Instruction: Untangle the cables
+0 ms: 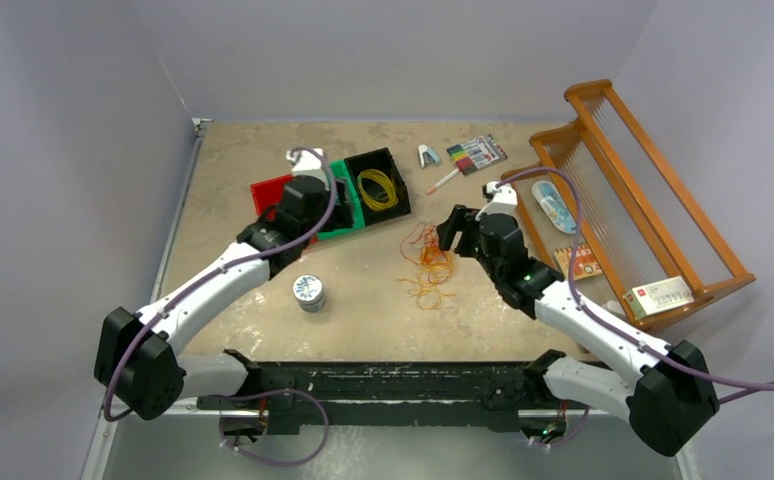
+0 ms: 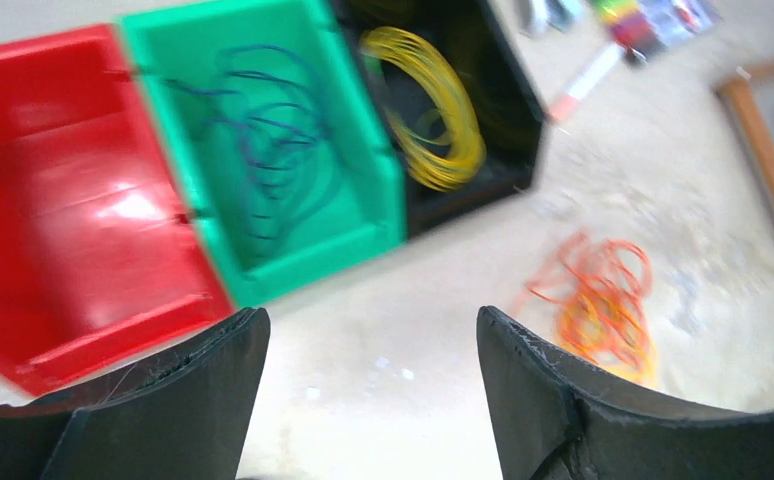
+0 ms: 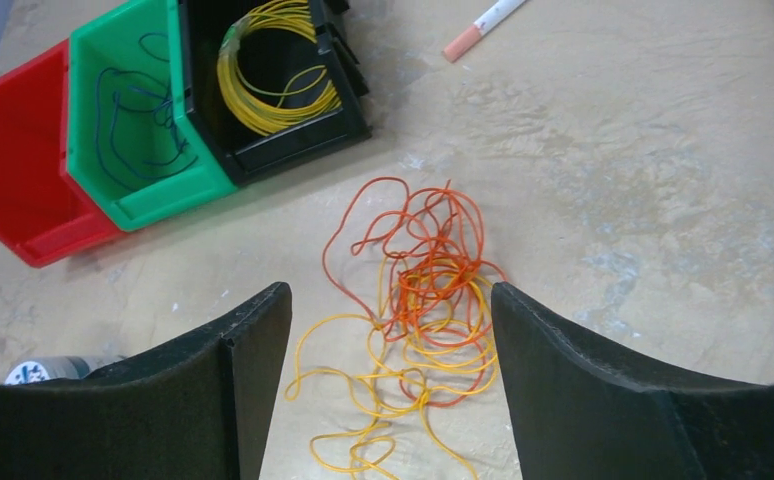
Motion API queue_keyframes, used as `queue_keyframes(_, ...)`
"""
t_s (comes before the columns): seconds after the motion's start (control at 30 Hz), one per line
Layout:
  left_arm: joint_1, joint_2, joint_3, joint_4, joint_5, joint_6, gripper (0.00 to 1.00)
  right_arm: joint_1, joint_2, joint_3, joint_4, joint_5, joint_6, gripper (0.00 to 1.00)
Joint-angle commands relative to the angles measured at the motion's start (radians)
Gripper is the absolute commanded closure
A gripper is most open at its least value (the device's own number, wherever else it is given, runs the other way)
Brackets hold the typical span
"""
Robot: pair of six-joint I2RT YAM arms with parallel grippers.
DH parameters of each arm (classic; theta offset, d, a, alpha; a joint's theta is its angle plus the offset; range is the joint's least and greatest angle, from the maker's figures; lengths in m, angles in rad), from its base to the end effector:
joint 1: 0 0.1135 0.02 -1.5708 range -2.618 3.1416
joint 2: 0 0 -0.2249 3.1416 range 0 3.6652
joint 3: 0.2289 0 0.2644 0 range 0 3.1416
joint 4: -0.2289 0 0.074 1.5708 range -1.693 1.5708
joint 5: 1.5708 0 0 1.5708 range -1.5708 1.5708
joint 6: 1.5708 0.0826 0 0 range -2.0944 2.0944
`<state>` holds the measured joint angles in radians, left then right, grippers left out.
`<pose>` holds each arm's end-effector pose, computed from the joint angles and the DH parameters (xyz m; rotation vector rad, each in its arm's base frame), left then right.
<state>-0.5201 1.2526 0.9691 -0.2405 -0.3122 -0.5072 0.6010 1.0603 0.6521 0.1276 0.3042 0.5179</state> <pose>0.3127 -0.1498 0.2363 -0.1748 2.0738 -0.3036 0.2755 0.1589 0.2203 0.1368 1.8627 0.4999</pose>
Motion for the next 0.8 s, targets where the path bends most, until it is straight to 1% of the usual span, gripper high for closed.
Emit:
queue_keyframes(0.0,-0.136,0.033,0.014,0.096,0.027,-0.001,0.24,-0.018,-0.023,0.007,-0.015,0.066,0.042,0.23)
queue_keyframes(0.1,-0.198,0.064,0.0,0.131,0.042,-0.007,0.25,-0.075,-0.014,-0.002,-0.011,-0.001,0.065,0.22)
queue_keyframes(0.2,-0.243,0.094,-0.013,0.169,0.07,-0.007,0.25,-0.157,-0.021,-0.03,0.028,-0.087,0.073,0.21)
queue_keyframes(0.4,-0.284,0.2,-0.018,0.236,0.195,0.011,0.25,-0.249,-0.005,-0.054,0.075,-0.207,0.081,0.18)
queue_keyframes(0.5,-0.306,0.267,0.0,0.229,0.232,0.035,0.27,-0.263,0.003,-0.066,0.104,-0.24,0.086,0.18)
queue_keyframes(0.77,-0.331,0.385,0.014,0.235,0.256,0.035,0.34,-0.264,0.016,-0.07,0.131,-0.261,0.069,0.21)
